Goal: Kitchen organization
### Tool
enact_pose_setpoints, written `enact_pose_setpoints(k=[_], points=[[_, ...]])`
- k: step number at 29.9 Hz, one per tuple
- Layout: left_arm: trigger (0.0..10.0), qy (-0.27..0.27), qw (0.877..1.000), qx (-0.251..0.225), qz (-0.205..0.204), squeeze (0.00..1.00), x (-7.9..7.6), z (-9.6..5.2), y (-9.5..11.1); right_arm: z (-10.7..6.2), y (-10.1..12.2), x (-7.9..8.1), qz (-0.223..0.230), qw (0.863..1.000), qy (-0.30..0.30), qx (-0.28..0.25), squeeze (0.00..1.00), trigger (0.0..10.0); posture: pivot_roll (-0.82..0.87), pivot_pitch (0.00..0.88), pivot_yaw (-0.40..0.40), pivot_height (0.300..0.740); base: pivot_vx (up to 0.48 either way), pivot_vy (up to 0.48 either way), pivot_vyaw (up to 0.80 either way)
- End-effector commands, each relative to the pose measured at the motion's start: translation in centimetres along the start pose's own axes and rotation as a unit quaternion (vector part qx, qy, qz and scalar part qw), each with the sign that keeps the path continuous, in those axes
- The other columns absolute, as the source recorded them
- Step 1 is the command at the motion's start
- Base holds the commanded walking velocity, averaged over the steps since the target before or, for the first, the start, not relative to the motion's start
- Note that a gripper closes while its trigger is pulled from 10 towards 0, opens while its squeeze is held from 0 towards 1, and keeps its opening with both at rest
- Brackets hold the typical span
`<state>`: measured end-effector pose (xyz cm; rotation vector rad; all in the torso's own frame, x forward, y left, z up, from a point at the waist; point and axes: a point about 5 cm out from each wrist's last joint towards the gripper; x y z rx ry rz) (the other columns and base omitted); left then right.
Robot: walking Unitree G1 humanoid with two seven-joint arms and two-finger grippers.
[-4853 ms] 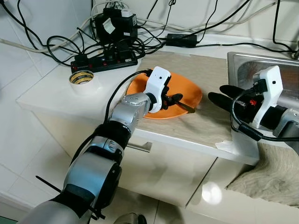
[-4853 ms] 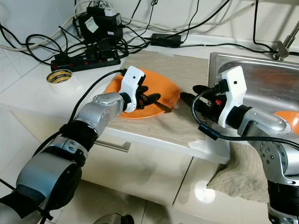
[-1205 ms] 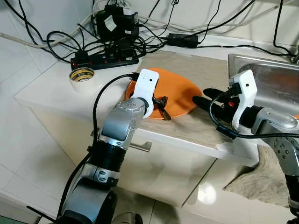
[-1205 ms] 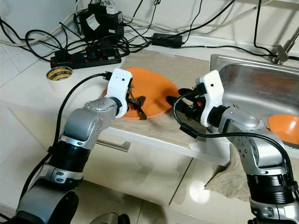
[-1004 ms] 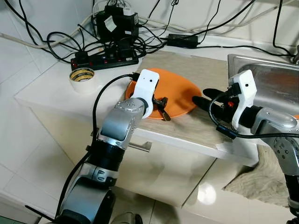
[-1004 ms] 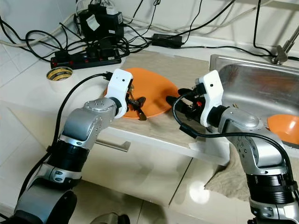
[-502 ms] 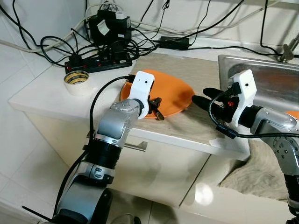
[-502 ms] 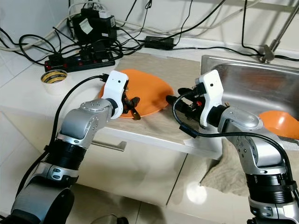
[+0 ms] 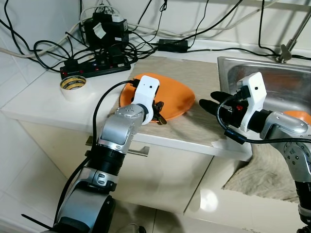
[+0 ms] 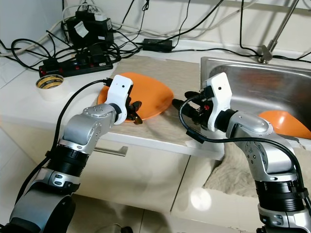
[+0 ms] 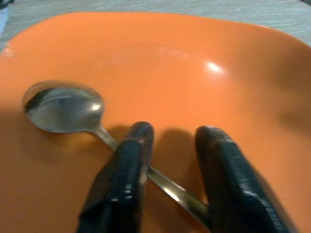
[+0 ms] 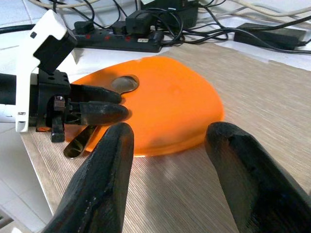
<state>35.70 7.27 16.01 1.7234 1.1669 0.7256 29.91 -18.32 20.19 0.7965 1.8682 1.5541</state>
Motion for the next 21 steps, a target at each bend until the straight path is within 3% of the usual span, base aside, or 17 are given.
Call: enact_pose_setpoints(k=[1, 8, 12, 21], points=[[0.0, 0.002, 0.998, 0.059, -0.013, 0.0, 0.3, 0.5, -2.9, 0.0, 0.1, 0.0, -0.004, 1.0, -0.003, -0.002, 0.0, 10.0, 0.01, 0.0, 0.033, 0.74, 0.0, 0.0, 0.0], [0.0, 0.001, 0.999, 0.033, -0.006, 0.0, 0.4, 0.5, -2.1, 0.0, 0.1, -0.1, -0.003, 1.0, -0.004, -0.002, 0.0, 10.0, 0.01, 0.0, 0.03, 0.74, 0.0, 0.0, 0.0], [0.0, 0.007, 1.0, -0.013, 0.009, 0.0, 0.6, 0.2, -0.1, 0.0, 0.1, -0.1, -0.002, 1.0, -0.004, -0.001, 0.0, 10.0, 0.01, 0.0, 0.028, 0.74, 0.0, 0.0, 0.0], [0.0, 0.016, 0.997, -0.075, 0.021, 0.0, 0.9, -0.3, 2.1, 0.1, -0.1, 0.0, -0.001, 1.0, -0.003, 0.0, 0.0, 10.0, 0.01, 0.0, 0.026, 0.74, 0.0, 0.0, 0.0]])
Point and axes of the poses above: a point about 5 cm out from each wrist's last joint towards the gripper, its own z axis pointing out of the wrist towards the gripper, its own y axis along the axis of the wrist's last joint, x = y × z, and after that the axes turned 5 degrees about -z, right-handed
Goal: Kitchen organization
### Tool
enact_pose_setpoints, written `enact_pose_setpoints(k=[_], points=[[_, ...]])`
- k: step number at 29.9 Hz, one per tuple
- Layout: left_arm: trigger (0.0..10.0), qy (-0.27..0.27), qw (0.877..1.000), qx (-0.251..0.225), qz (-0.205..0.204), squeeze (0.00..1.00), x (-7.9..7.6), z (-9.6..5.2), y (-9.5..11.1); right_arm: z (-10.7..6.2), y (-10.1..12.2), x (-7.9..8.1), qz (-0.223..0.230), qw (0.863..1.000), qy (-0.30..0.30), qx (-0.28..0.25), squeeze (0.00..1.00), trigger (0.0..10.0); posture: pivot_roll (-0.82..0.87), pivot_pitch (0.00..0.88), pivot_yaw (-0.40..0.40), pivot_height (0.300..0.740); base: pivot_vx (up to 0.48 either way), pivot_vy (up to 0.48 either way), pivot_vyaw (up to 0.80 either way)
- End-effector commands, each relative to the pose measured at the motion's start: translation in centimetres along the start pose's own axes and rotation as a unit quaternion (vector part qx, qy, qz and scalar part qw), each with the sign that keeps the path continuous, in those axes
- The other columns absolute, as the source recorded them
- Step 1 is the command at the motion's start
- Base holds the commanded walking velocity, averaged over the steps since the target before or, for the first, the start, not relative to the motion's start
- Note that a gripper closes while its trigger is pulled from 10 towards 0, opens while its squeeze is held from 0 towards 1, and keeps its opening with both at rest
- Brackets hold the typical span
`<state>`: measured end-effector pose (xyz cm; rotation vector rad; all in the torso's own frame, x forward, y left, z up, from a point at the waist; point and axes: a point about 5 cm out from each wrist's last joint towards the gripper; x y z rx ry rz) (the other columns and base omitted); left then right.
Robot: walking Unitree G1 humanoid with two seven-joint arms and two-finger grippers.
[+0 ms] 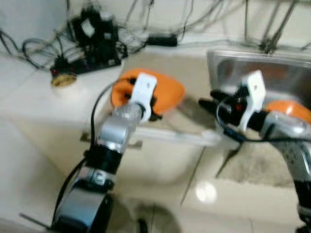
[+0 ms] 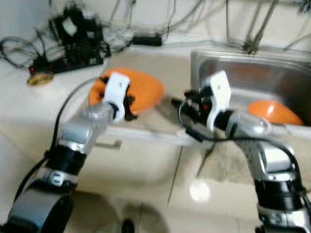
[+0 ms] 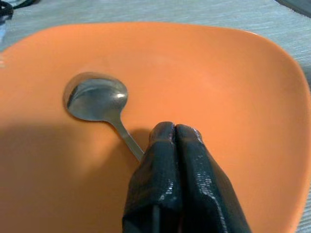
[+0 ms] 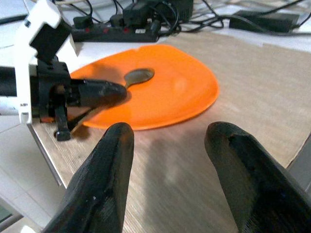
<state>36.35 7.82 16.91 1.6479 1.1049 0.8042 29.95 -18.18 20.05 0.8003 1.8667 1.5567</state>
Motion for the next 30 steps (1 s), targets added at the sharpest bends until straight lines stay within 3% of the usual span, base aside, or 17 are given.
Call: enact_pose_setpoints(k=[1, 10, 16, 22, 25, 27, 30], points=[[0.0, 0.007, 1.0, -0.027, 0.013, 0.0, 0.2, -0.2, 1.2, 0.0, 0.1, -0.1, -0.003, 1.0, -0.003, 0.001, 0.0, 10.0, 0.01, 0.0, 0.026, 0.74, 0.0, 0.0, 0.0], [0.0, 0.007, 0.999, -0.049, 0.015, 0.0, 0.3, -0.2, 1.9, -0.1, -0.1, -0.1, 0.0, 1.0, -0.004, 0.002, 0.0, 10.0, 0.01, 0.0, 0.026, 0.74, 0.0, 0.0, 0.0], [0.0, 0.003, 0.996, -0.08, 0.027, 0.0, 0.1, -0.4, 3.5, -0.1, -0.1, -0.1, 0.0, 1.0, -0.006, 0.003, 0.0, 10.0, 0.01, 0.0, 0.026, 0.74, 0.0, 0.0, 0.0], [0.0, 0.014, 0.995, -0.093, 0.04, 0.0, 0.4, -0.4, 3.2, 0.0, 0.0, -0.3, -0.003, 1.0, -0.02, -0.004, 0.0, 10.0, 0.01, 0.0, 0.028, 0.74, 0.0, 0.0, 0.0], [0.0, 0.043, 0.988, -0.142, 0.041, 0.0, 1.4, -0.6, 3.3, 0.1, 0.5, -1.3, -0.016, 0.997, -0.074, -0.032, 0.0, 10.0, 0.01, 0.0, 0.027, 0.74, 0.0, 0.0, 0.0], [0.0, 0.064, 0.98, -0.183, 0.045, 0.0, 1.9, -0.9, 3.5, 0.2, 0.8, -1.7, -0.047, 0.991, -0.117, -0.051, 0.0, 10.0, 0.01, 0.0, 0.028, 0.74, 0.0, 0.0, 0.0], [0.0, 0.073, 0.976, -0.204, 0.033, 0.0, 2.2, -1.2, 3.5, 0.4, 1.0, -1.8, -0.084, 0.981, -0.157, -0.071, 0.0, 10.0, 0.01, 0.0, 0.028, 0.74, 0.0, 0.0, 0.0]])
Point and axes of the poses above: a point about 5 cm out from each wrist's last joint towards the gripper, its own z axis pointing out of the wrist towards the gripper, its own y axis along the axis of the wrist's last joint, x = y × z, and after that the axes turned 5 degrees about -z, right-handed
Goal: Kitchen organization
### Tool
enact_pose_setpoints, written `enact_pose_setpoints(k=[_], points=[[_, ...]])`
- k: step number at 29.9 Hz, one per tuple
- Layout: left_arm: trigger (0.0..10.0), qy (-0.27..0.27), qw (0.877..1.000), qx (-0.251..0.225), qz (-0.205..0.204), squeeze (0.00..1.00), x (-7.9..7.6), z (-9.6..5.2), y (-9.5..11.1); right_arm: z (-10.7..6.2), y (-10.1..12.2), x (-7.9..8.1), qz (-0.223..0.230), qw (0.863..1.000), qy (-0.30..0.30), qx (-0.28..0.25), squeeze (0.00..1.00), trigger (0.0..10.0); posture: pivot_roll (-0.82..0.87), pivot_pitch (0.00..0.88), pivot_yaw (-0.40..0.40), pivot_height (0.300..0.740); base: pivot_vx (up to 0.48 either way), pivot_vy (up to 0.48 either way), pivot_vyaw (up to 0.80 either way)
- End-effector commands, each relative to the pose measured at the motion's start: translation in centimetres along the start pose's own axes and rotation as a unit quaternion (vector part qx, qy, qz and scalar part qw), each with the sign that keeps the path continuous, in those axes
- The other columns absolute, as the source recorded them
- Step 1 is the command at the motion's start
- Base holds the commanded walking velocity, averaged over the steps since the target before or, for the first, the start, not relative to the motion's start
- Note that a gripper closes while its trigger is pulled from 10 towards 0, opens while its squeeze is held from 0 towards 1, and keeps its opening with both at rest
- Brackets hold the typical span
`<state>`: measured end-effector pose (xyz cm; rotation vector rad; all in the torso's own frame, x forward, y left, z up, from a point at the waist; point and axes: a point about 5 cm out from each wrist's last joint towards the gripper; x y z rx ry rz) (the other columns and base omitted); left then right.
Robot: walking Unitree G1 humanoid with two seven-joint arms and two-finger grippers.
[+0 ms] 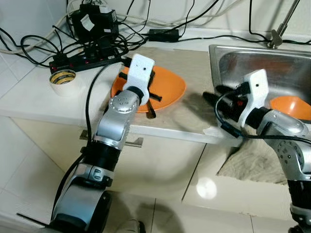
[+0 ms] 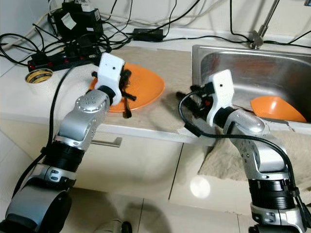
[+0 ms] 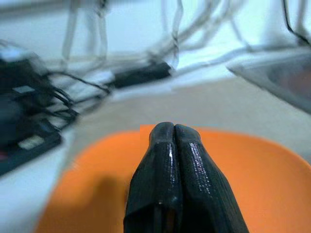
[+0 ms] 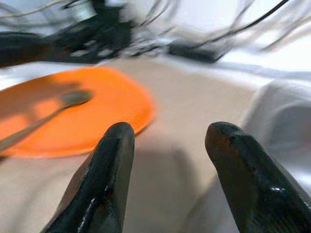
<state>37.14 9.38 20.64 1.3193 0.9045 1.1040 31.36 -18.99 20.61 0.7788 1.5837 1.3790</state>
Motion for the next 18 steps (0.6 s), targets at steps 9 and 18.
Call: enact_pose_setpoints(k=[9, 18], points=[[0.0, 0.034, 0.998, -0.053, -0.001, 0.0, 0.8, -0.5, -0.4, 0.2, -0.6, 0.1, -0.097, 0.984, -0.126, -0.082, 0.0, 10.0, 0.02, 0.0, 0.026, 0.74, 0.0, 0.0, 0.0], [0.0, 0.07, 0.992, -0.103, 0.027, 0.0, 1.5, -1.3, -1.5, 0.3, -3.6, 0.8, -0.11, 0.971, -0.181, -0.114, 0.0, 10.0, 0.02, 0.0, 0.03, 0.74, 0.0, 0.0, 0.0]])
Point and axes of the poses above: a point about 5 cm out from each wrist's last joint towards the gripper, its own z axis pointing out of the wrist towards the gripper, its own y axis along the axis of the wrist's last joint, x = y × z, and after that the axes turned 5 degrees about -z, right-handed
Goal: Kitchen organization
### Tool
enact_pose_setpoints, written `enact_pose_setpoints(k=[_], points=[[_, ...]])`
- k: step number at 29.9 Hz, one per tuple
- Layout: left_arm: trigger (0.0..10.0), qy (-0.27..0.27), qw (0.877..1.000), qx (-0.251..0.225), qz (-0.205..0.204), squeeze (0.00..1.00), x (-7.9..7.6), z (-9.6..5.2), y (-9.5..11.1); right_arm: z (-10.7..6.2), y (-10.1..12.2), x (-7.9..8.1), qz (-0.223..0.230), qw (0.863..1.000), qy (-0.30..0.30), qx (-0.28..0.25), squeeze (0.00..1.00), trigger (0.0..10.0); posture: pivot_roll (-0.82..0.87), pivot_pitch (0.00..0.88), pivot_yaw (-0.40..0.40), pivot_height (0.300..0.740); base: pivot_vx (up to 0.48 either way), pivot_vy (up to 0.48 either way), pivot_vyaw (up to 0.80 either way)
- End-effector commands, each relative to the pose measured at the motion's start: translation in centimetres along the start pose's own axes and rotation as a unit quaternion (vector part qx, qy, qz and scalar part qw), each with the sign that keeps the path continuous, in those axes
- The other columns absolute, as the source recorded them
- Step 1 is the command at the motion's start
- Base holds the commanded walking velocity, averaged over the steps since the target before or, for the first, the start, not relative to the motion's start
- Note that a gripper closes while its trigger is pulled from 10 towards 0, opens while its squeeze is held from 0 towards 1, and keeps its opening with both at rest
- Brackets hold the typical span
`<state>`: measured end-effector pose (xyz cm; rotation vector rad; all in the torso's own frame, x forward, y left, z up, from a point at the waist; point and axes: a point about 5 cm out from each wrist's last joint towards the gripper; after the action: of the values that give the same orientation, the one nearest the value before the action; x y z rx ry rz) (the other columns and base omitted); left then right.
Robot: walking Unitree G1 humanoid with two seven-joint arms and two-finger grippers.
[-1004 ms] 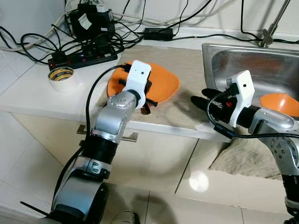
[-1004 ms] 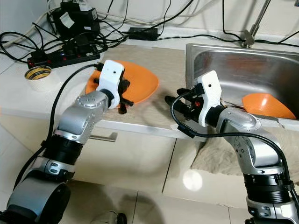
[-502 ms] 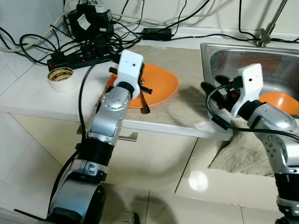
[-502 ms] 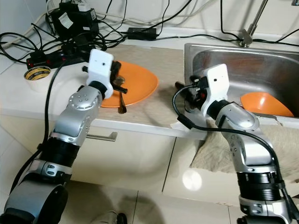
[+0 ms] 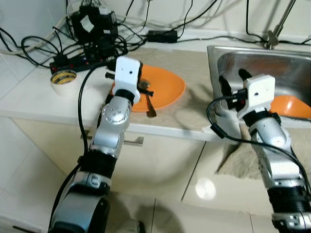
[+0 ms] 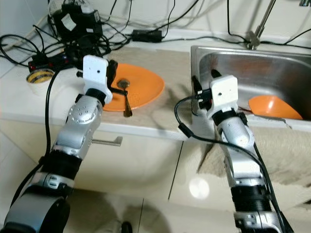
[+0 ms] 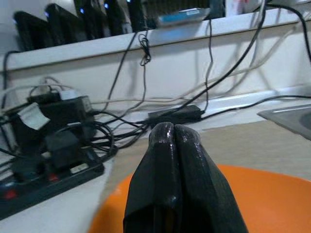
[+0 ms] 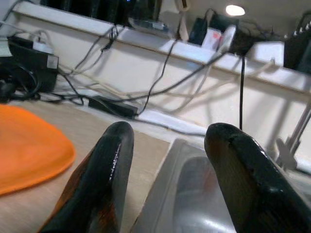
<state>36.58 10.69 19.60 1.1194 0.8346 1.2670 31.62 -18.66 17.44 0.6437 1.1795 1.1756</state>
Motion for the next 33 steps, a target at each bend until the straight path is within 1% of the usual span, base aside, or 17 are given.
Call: enact_pose_setpoints(k=[1, 3, 5, 12, 15, 17, 18, 19, 20, 21, 24, 25, 28, 30, 31, 32, 33], points=[[0.0, 0.016, 1.0, -0.01, 0.019, 0.0, 0.5, -0.4, -0.4, -0.3, -0.7, 0.1, 0.0, 1.0, -0.019, 0.002, 0.0, 10.0, 0.03, 0.0, 0.03, 0.74, 0.0, 0.0, 0.0], [0.0, 0.016, 0.999, -0.021, 0.033, 0.0, 0.6, -0.5, -0.4, -0.4, -1.0, 0.4, -0.002, 1.0, -0.023, -0.002, 0.0, 10.0, 0.03, 0.0, 0.034, 0.74, 0.0, 0.0, 0.0], [0.0, 0.018, 0.999, -0.017, 0.042, 0.0, 0.6, -0.6, -0.8, -0.4, -1.4, 0.8, -0.002, 1.0, -0.023, 0.001, 0.0, 10.0, 0.03, 0.0, 0.034, 0.74, 0.0, 0.0, 0.0], [0.0, 0.022, 0.999, 0.003, 0.041, 0.0, 1.0, -1.0, -2.2, -0.6, -2.5, 1.1, 0.003, 0.999, -0.042, 0.011, 0.0, 10.0, 0.03, 0.0, 0.034, 0.74, 0.0, 0.0, 0.0], [0.0, 0.003, 0.999, 0.04, 0.027, 0.0, 0.3, -0.8, -2.9, -0.1, -2.4, 1.4, -0.002, 0.999, -0.035, 0.009, 0.0, 10.0, 0.03, 0.0, 0.033, 0.74, 0.0, 0.0, 0.0], [0.0, -0.006, 0.997, 0.074, -0.001, 0.0, -0.1, -0.6, -3.3, 0.2, -2.4, 1.4, 0.007, 0.999, -0.035, 0.011, 0.0, 10.0, 0.03, 0.0, 0.031, 0.74, 0.0, 0.0, 0.0], [0.0, -0.006, 0.997, 0.074, -0.001, 0.0, -0.1, -0.6, -3.3, 0.2, -2.4, 1.4, 0.007, 0.999, -0.035, 0.011, 0.0, 10.0, 0.03, 0.0, 0.031, 0.74, 0.0, 0.0, 0.0], [0.0, -0.021, 0.994, 0.103, -0.016, 0.0, -0.5, -0.3, -3.4, 0.5, -2.2, 1.5, 0.014, 1.0, -0.024, 0.012, 0.0, 10.0, 0.03, 0.0, 0.031, 0.74, 0.0, 0.0, 0.0], [4.2, -0.032, 0.991, 0.129, -0.032, 0.0, -0.9, -0.1, -3.5, 0.7, -2.1, 1.5, 0.021, 1.0, -0.019, 0.011, 0.0, 10.0, 0.03, 0.0, 0.029, 0.74, 0.0, 0.0, 0.0], [10.0, -0.03, 0.989, 0.135, -0.044, 0.0, -0.9, 0.0, -3.5, 0.7, -2.1, 1.4, 0.02, 1.0, -0.017, 0.009, 0.0, 10.0, 0.03, 0.0, 0.028, 0.74, 0.0, 0.0, 0.0], [10.0, -0.03, 0.988, 0.144, -0.054, 0.0, -1.1, 0.2, -3.4, 0.8, -1.9, 1.2, 0.013, 1.0, -0.011, 0.004, 0.0, 10.0, 0.03, 0.0, 0.03, 0.74, 0.0, 0.0, 0.0], [10.0, -0.035, 0.986, 0.149, -0.061, 1.0, -1.3, 0.3, -3.3, 0.9, -1.7, 0.9, 0.006, 1.0, -0.008, 0.0, 0.0, 10.0, 0.03, 0.0, 0.03, 0.74, 0.0, 0.0, 0.0], [10.0, -0.051, 0.984, 0.158, -0.062, 1.0, -1.8, 0.5, -3.0, 1.1, -1.3, 0.5, -0.002, 1.0, -0.005, -0.008, 0.0, 10.0, 0.03, 0.0, 0.028, 0.74, 0.0, 0.0, 0.0], [10.0, -0.06, 0.982, 0.165, -0.069, 1.0, -2.1, 0.7, -2.5, 1.6, -0.2, 0.1, -0.016, 1.0, 0.008, -0.02, 0.0, 10.0, 0.03, 0.0, 0.031, 0.74, 0.0, 0.0, 0.0], [10.0, -0.06, 0.982, 0.165, -0.069, 1.0, -2.1, 0.7, -2.5, 1.6, -0.2, 0.1, -0.016, 1.0, 0.008, -0.02, 0.0, 10.0, 0.03, 0.0, 0.031, 0.74, 0.0, 0.0, 0.0], [10.0, -0.072, 0.978, 0.18, -0.073, 1.0, -2.3, 0.9, -2.0, 2.0, 0.9, -0.3, -0.018, 0.999, 0.029, -0.027, 0.0, 10.0, 0.03, 0.0, 0.032, 0.74, 0.0, 0.0, 0.0], [10.0, -0.077, 0.977, 0.186, -0.071, 1.0, -2.3, 1.0, -1.8, 2.2, 1.3, -0.3, -0.019, 0.999, 0.043, -0.026, 0.0, 10.0, 0.02, 0.0, 0.032, 0.74, 0.0, 0.0, 0.0]])
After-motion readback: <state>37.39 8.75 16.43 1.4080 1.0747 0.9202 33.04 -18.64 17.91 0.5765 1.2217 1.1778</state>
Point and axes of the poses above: a point about 5 cm out from each wrist's last joint towards the gripper, its own z axis pointing out of the wrist towards the gripper, its own y axis along the axis of the wrist's last joint, x = y × z, and after that the axes turned 5 degrees about -z, right-handed
